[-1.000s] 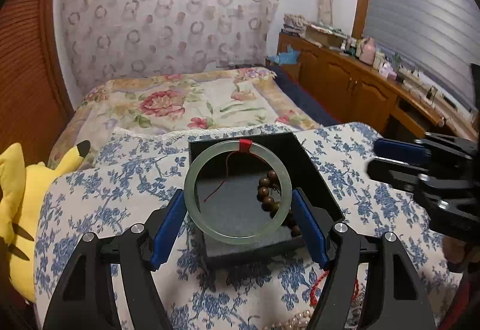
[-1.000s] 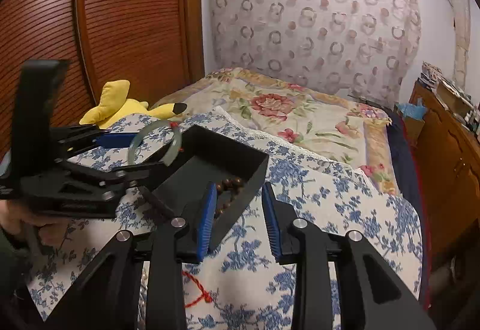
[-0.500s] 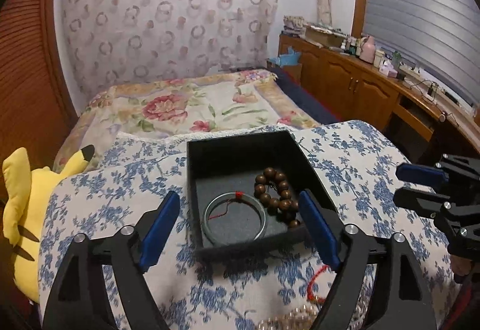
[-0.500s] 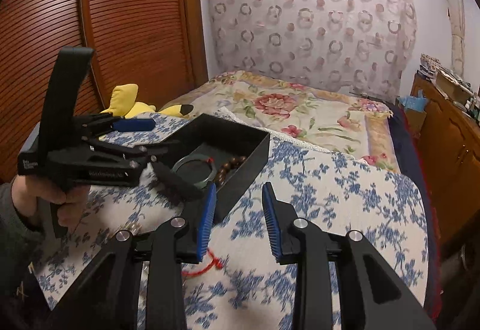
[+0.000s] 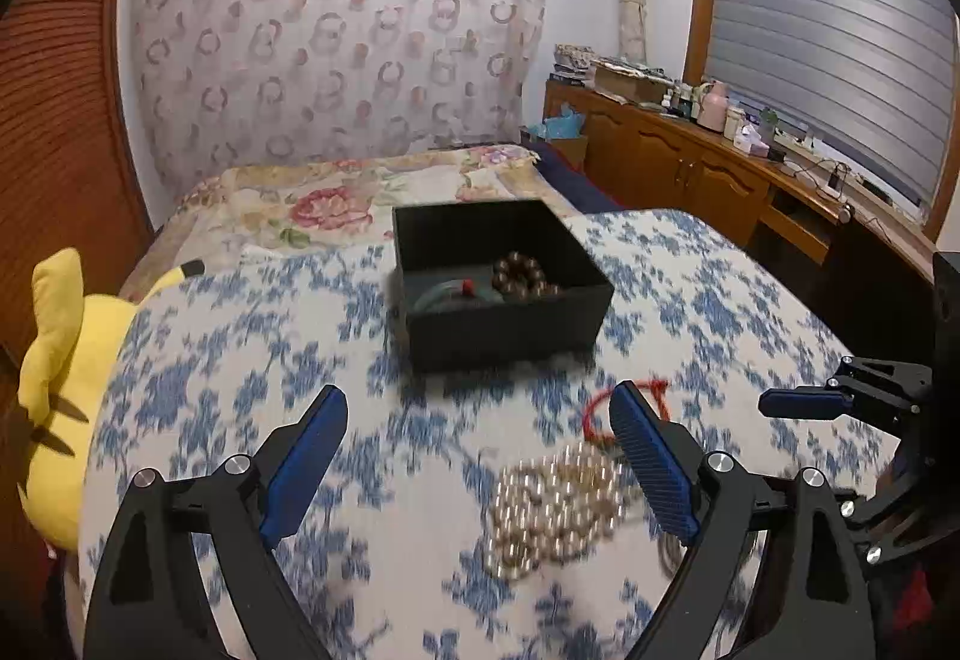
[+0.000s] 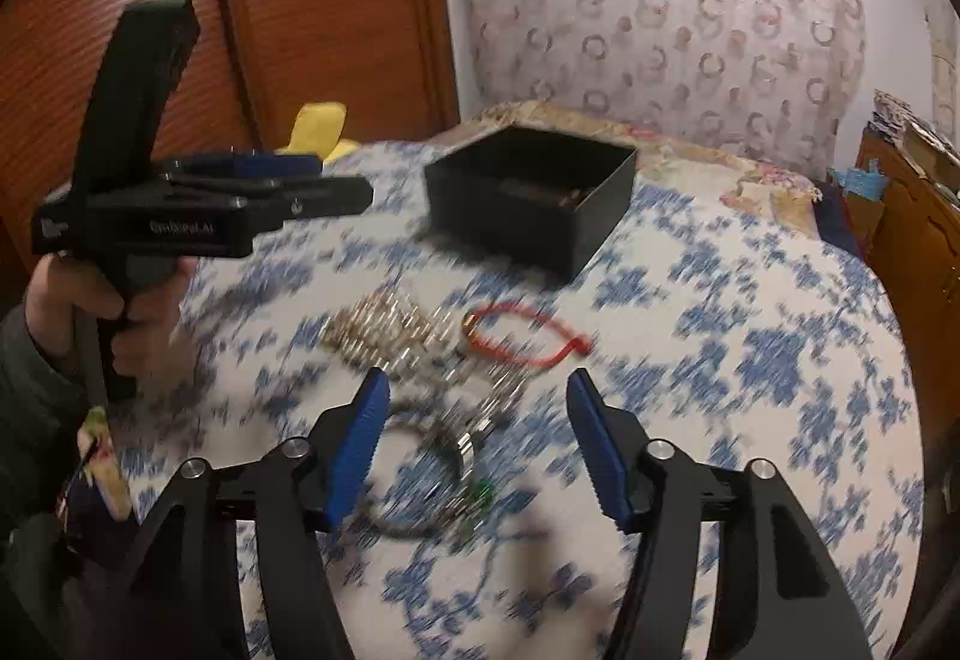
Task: Organize jewelry
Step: 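Grasp the silver cuff bangle with the right gripper while the left gripper grasps the pearl necklace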
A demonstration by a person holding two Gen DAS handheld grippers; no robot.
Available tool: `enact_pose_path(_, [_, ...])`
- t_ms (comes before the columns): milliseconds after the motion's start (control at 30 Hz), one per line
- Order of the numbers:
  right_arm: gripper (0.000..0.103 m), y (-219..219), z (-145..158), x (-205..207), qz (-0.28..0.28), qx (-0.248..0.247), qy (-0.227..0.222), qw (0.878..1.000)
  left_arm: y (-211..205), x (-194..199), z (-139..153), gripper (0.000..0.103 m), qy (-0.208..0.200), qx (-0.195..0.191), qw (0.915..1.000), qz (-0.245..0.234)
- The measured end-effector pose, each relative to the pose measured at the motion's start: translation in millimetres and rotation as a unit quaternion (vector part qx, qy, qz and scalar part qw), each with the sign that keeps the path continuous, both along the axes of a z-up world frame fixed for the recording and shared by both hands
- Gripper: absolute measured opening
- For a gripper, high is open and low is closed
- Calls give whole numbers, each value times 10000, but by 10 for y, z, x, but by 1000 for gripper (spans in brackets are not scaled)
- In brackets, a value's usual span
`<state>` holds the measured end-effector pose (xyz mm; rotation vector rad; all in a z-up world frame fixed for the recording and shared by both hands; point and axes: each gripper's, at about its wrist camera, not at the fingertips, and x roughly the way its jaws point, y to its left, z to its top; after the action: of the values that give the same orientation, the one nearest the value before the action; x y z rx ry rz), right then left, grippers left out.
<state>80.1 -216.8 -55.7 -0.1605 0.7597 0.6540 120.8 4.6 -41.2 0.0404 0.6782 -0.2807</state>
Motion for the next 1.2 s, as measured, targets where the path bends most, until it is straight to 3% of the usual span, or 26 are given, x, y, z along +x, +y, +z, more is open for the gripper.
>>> enact_pose_path(67, [74, 60, -75, -46, 49, -96, 75, 9999, 9, -72, -39, 86, 26, -11, 10000, 1])
enact_pose_path(500, [74, 383, -264, -69, 257, -805, 154, 9963, 116, -395, -244, 86, 290, -88, 9995, 28])
enact_pose_path(600, [64, 397, -277, -56, 187, -974, 64, 9951, 124, -429, -284, 86, 343, -52, 9994, 18])
enact_pose_path(633, [60, 383, -271, -49, 184, -949, 63, 9953, 126, -435, -293, 86, 359, -51, 9993, 14])
enact_pose_path(867, [60, 265, -146, -100, 205, -555, -45, 9982, 93, -455, -325, 86, 499, -33, 9987, -106])
enact_pose_path(933, [60, 228, -81, -117, 157, -450, -112, 9988, 76, -446, -327, 81, 533, -18, 9985, -148])
enact_pose_path(1200, [60, 47, 82, -121, -28, -227, -219, 9995, -120, -380, -431, 24, 809, 217, 9947, -600])
